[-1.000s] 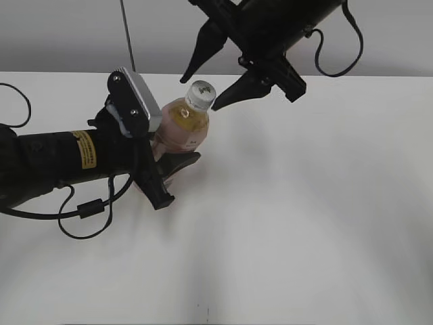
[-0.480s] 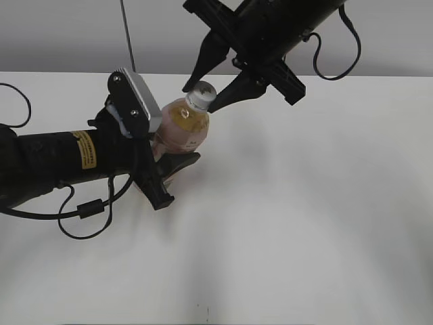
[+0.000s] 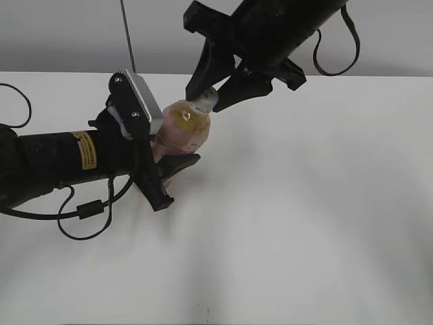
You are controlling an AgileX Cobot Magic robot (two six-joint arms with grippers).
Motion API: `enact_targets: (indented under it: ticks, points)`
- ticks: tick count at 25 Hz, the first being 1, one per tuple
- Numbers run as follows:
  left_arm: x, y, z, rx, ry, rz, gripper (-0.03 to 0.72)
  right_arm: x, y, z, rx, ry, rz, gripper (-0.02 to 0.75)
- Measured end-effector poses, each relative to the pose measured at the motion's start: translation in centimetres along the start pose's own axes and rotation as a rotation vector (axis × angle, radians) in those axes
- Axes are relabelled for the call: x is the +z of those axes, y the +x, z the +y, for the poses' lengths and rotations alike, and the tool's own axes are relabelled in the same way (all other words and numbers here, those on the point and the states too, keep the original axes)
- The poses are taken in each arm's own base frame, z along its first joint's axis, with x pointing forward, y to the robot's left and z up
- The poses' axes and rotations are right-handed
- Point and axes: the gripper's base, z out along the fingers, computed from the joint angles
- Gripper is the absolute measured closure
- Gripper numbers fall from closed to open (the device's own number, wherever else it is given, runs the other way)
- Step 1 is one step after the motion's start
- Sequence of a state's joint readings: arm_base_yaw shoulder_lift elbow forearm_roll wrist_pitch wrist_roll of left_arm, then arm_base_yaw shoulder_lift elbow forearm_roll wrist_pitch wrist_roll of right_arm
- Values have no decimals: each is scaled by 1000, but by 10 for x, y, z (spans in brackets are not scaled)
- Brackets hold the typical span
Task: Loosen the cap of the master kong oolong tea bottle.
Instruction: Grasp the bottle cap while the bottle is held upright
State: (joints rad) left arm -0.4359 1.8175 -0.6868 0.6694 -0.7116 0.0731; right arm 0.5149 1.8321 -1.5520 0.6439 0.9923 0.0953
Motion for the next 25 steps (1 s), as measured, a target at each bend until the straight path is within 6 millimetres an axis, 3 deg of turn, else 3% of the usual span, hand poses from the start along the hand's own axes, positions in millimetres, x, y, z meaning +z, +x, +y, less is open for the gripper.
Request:
enact_targets:
  ticks: [25]
  points:
    - [0, 1, 0, 5, 2, 7, 300, 0, -1, -1, -1888, 29, 7, 458]
